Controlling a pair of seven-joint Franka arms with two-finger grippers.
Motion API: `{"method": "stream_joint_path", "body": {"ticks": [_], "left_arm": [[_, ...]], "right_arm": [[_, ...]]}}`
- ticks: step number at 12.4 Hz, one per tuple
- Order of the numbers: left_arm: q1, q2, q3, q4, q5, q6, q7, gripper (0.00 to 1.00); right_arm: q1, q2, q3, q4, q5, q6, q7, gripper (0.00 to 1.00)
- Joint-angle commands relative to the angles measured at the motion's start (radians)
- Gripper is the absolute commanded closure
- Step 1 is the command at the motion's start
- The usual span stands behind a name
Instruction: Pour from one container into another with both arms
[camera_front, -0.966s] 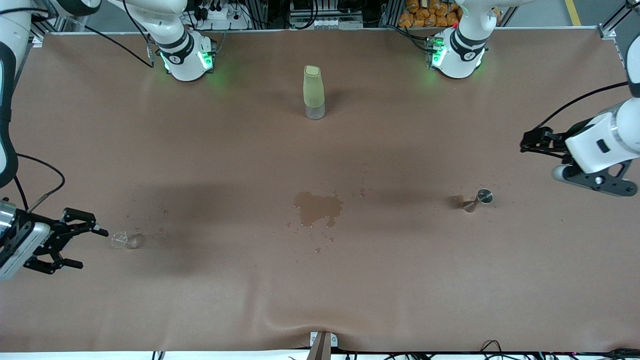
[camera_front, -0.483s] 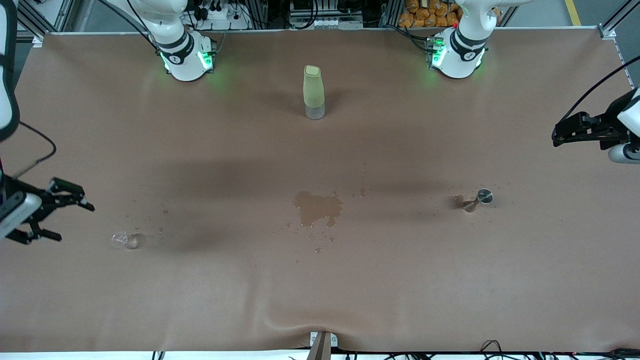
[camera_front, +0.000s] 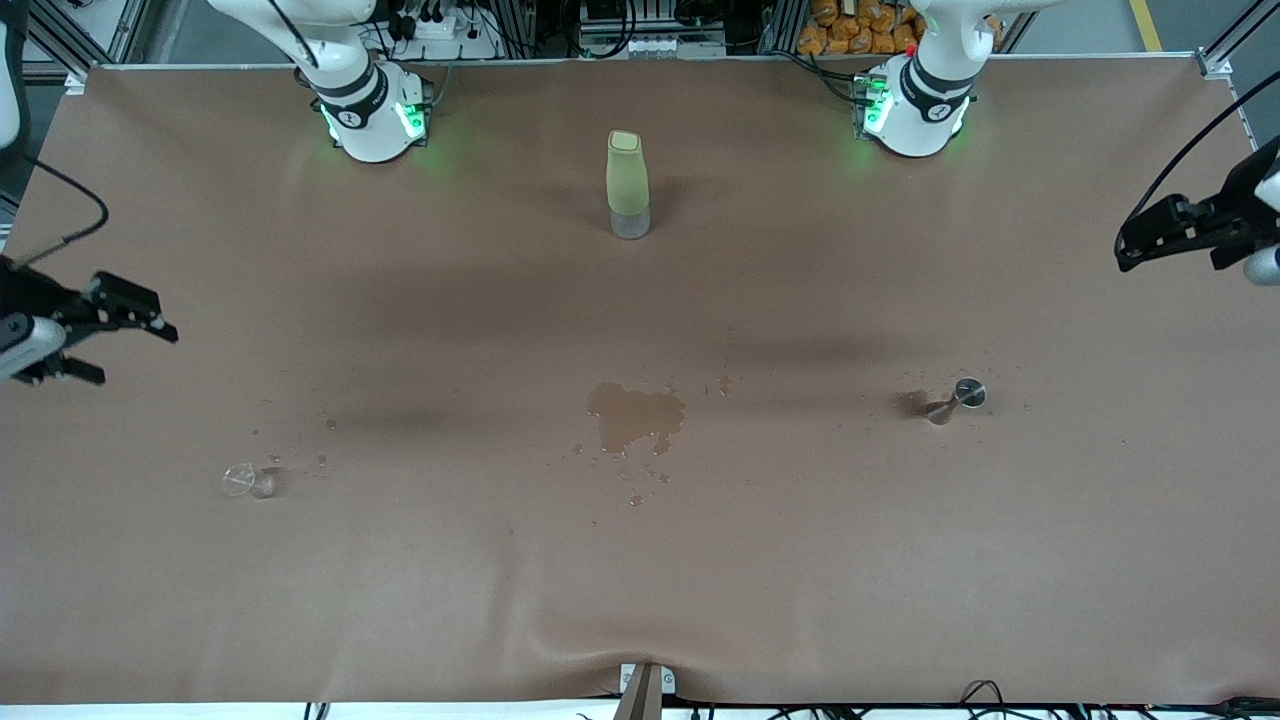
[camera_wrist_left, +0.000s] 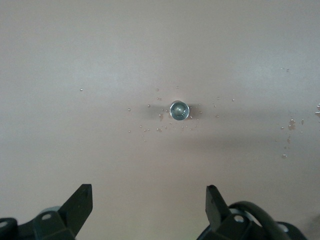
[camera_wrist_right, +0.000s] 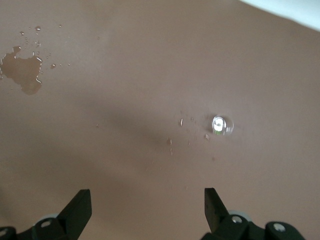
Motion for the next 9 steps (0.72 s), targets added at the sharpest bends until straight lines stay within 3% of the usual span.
{"method": "stream_joint_path", "body": {"ticks": [1, 4, 9], "left_arm": [[0.010, -0.042, -0.013, -0.044, 0.009, 0.021, -0.023, 0.00], [0.009, -0.020, -0.010, -0.012, -0.003, 0.019, -0.012, 0.00], [-0.001, -0.020, -0.028, -0.007, -0.005, -0.004, -0.024, 0.00]], "right_arm": [[0.019, -0.049, -0.034, -0.036, -0.035, -0.038, 0.178, 0.00], [0.017, -0.082, -0.027, -0.036, -0.100, -0.068, 0.378, 0.00], [0.022, -0.091, -0.027, 0.013, -0.165, -0.168, 0.458, 0.00]]}}
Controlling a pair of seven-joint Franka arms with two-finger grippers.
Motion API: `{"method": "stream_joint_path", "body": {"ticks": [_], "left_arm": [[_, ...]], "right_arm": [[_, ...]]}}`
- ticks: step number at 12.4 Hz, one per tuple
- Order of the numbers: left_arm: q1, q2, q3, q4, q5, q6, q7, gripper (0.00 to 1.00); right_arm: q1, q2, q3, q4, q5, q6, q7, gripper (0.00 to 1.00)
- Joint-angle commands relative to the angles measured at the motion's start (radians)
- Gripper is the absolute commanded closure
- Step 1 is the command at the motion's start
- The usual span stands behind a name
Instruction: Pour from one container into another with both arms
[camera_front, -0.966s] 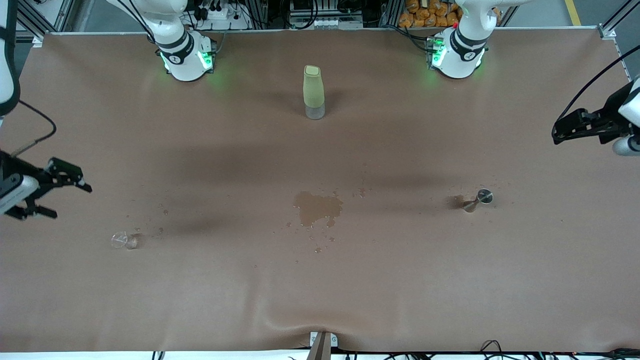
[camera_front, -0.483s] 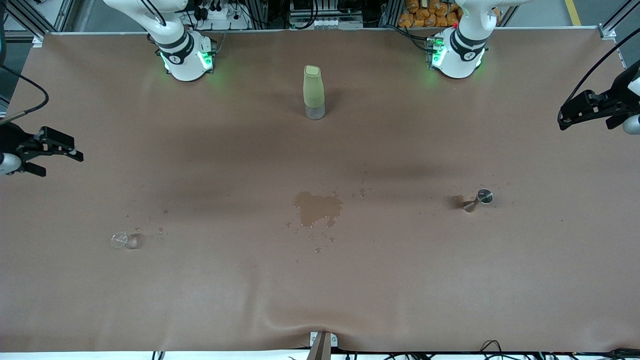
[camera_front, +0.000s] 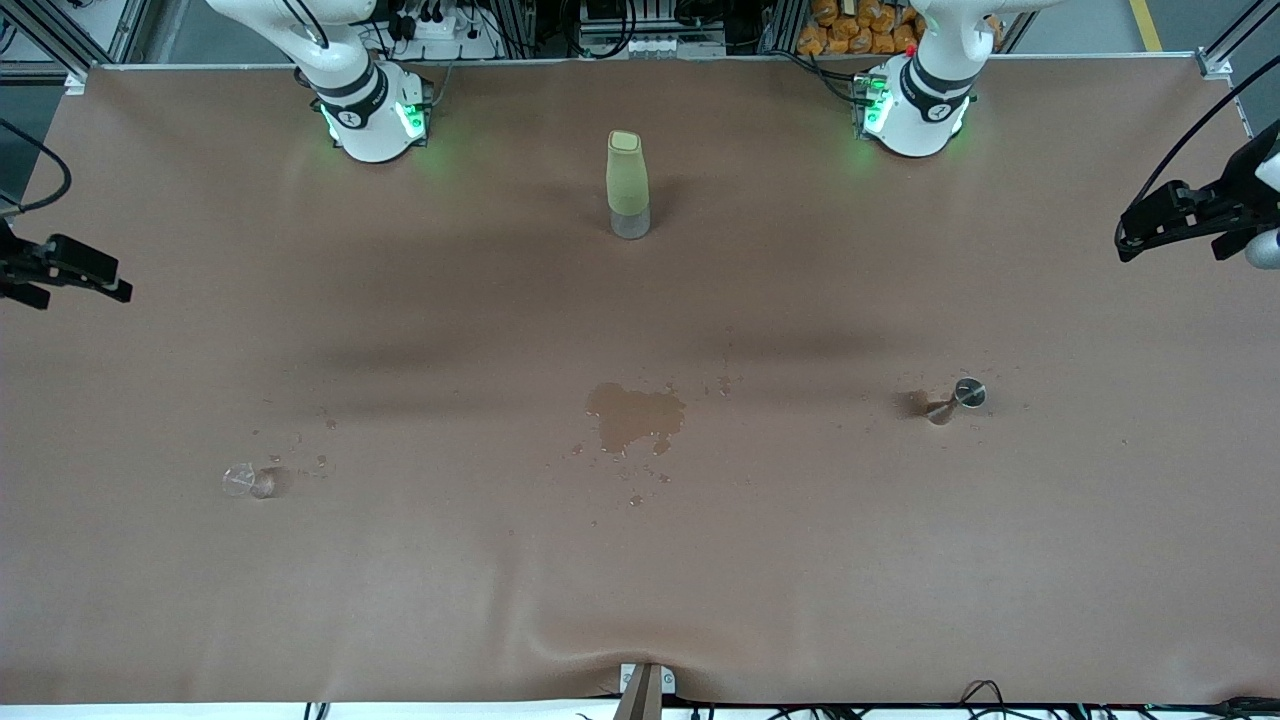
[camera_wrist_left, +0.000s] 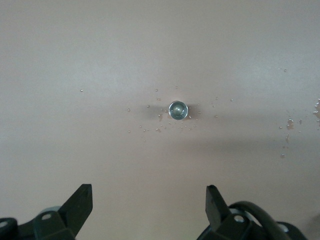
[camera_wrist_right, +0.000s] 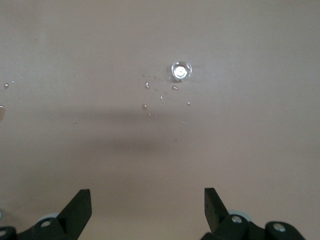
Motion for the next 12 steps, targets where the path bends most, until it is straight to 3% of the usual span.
{"method": "stream_joint_path", "body": {"ticks": [1, 3, 12], "left_arm": [[0.003, -0.006, -0.028, 0.002, -0.003, -0.022, -0.042, 0.00], [0.002, -0.009, -0.036, 0.001, -0.005, -0.029, -0.068, 0.00], [0.008, 0.006, -0.040, 0.045, -0.019, -0.029, -0.045, 0.00]], "right_arm": [[0.021, -0.014, -0.001, 0.007, -0.028, -0.040, 0.126, 0.00], [0.035, -0.014, -0.001, 0.015, -0.021, -0.043, 0.246, 0.00], [0.029, -0.014, -0.006, 0.022, -0.029, -0.026, 0.194, 0.00]]}}
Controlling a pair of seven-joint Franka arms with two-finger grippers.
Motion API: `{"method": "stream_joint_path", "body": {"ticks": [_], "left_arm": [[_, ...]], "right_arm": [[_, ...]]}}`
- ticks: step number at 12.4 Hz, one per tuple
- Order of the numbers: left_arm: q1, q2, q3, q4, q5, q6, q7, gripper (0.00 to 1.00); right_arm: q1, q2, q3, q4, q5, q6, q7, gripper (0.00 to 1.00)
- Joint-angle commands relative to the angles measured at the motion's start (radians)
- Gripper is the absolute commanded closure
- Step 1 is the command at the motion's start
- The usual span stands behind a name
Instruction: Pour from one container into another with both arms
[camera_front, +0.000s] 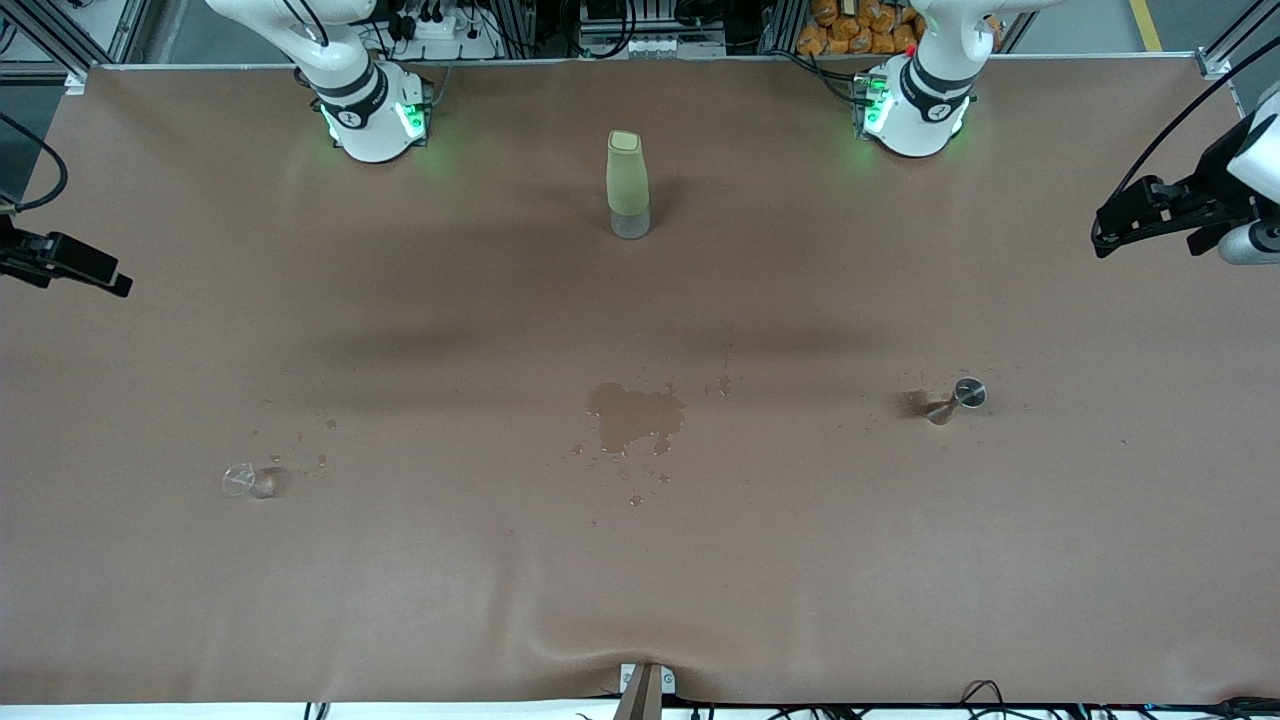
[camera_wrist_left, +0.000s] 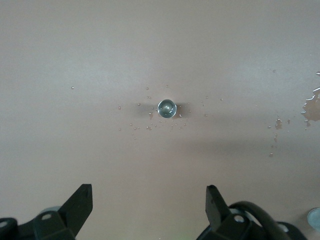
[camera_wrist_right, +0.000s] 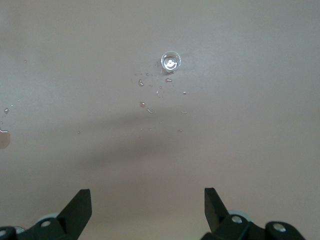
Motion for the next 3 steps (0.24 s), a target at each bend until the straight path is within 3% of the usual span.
{"method": "stream_joint_path", "body": {"ticks": [1, 3], "left_arm": [[0.006, 0.006, -0.003, 0.034, -0.011, -0.013, 0.007, 0.00], [0.007, 0.016, -0.005, 0.034, -0.013, -0.013, 0.008, 0.00]], "right_arm": [[0.012, -0.010, -0.006, 0.004, -0.021, -0.001, -0.009, 0.00], [0.016, -0.010, -0.004, 0.007, -0.024, -0.001, -0.010, 0.00]]}}
